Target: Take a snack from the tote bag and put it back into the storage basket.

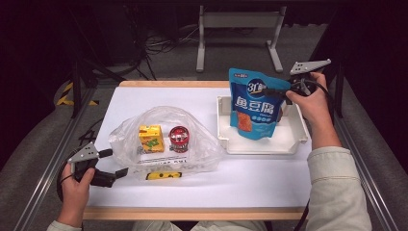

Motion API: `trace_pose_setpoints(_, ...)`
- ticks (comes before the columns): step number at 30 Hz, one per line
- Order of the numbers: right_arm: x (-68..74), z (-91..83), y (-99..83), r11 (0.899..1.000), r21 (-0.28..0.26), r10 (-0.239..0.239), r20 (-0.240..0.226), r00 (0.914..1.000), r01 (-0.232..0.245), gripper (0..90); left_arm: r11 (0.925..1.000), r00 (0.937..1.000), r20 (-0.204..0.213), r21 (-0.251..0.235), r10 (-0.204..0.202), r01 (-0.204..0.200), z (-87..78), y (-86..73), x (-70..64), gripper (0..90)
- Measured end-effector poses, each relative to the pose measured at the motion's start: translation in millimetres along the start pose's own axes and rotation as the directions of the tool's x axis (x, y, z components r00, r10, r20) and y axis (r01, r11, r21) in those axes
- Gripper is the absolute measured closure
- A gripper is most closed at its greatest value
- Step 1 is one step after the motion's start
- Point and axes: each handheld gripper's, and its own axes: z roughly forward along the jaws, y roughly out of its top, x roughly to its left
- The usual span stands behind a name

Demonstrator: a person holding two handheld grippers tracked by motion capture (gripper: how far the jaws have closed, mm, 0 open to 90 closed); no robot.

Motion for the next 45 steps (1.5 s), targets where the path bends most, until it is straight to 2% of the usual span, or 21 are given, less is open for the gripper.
trace_pose_setpoints(11,4.4,-10.0,-7.5,1.000,0.016,-0.009,0.009,0.9999,0.009,87.5,0.9999,0.9999,0.006,0.003,0.010,-0.010,3.1,2.7,0.0,2.0)
trace_pose_setpoints(15,7.9,-11.6,-5.8,1.000,0.009,-0.015,0.003,0.9999,0.015,84.1,1.0000,1.0000,0.006,0.005,0.008,-0.008,3.7,3.5,-0.3,1.9)
trace_pose_setpoints(16,10.5,-12.6,-3.5,1.000,-0.010,-0.012,-0.006,0.9999,0.011,78.7,0.9999,0.9999,0.006,0.006,0.010,-0.010,3.7,3.6,-0.2,1.9)
trace_pose_setpoints(17,10.5,-12.6,-3.5,1.000,-0.010,-0.012,-0.006,0.9999,0.011,78.7,0.9999,0.9999,0.006,0.006,0.009,-0.009,3.8,3.6,-0.3,1.9)
trace_pose_setpoints(19,15.0,-14.3,2.2,0.999,-0.030,-0.028,-0.002,0.9996,0.028,69.0,1.0000,0.9999,0.006,0.005,0.008,-0.008,4.0,3.5,0.1,1.9)
trace_pose_setpoints(20,15.0,-14.3,2.2,0.999,-0.030,-0.028,-0.002,0.9996,0.028,69.0,1.0000,1.0000,0.007,0.005,0.006,-0.006,4.0,3.3,0.0,1.9)
trace_pose_setpoints(23,22.3,-17.6,11.7,0.995,-0.069,-0.063,0.041,0.9972,0.066,54.5,1.0000,1.0000,0.007,0.003,0.006,-0.006,3.5,3.3,-0.1,1.9)
trace_pose_setpoints(24,24.8,-19.3,15.1,0.994,-0.081,-0.071,0.060,0.9957,0.076,53.8,1.0000,1.0000,0.008,0.001,0.005,-0.005,3.4,3.3,-0.2,1.9)
trace_pose_setpoints(27,32.2,-27.0,26.1,0.989,-0.117,-0.086,0.069,0.9938,0.094,53.3,1.0000,0.9999,0.007,0.000,0.010,-0.010,3.2,3.4,-0.4,1.9)
trace_pose_setpoints(33,47.2,-34.5,38.9,0.981,-0.129,-0.134,0.084,0.9874,0.144,52.2,1.0000,1.0000,0.008,0.000,0.002,-0.002,3.3,3.3,-0.5,1.9)
trace_pose_setpoints(35,53.0,-38.9,42.7,0.973,-0.160,-0.153,0.103,0.9829,0.168,51.5,1.0000,0.9999,0.008,0.000,0.006,-0.006,3.5,3.3,-0.3,1.9)
trace_pose_setpoints(37,61.0,-44.6,47.2,0.965,-0.188,-0.169,0.100,0.9806,0.185,51.8,1.0000,0.9999,0.011,-0.001,0.008,-0.008,3.9,3.1,0.4,1.9)
trace_pose_setpoints(38,61.0,-44.6,47.2,0.965,-0.188,-0.169,0.100,0.9806,0.185,51.8,1.0000,0.9999,0.011,-0.001,0.008,-0.008,3.9,3.1,0.4,1.9)
trace_pose_setpoints(42,73.7,-45.9,48.8,0.963,-0.173,-0.196,0.082,0.9771,0.208,56.5,1.0000,1.0000,0.007,0.000,0.005,-0.005,3.5,3.3,-0.1,1.9)
trace_pose_setpoints(43,77.1,-45.9,48.2,0.963,-0.165,-0.200,0.087,0.9760,0.212,60.0,1.0000,1.0000,0.007,0.000,0.006,-0.006,3.5,3.4,-0.2,1.9)
trace_pose_setpoints(45,82.2,-45.4,46.0,0.966,-0.164,-0.194,0.058,0.9794,0.201,66.8,1.0000,1.0000,0.008,0.000,0.005,-0.005,3.6,3.3,-0.4,1.9)
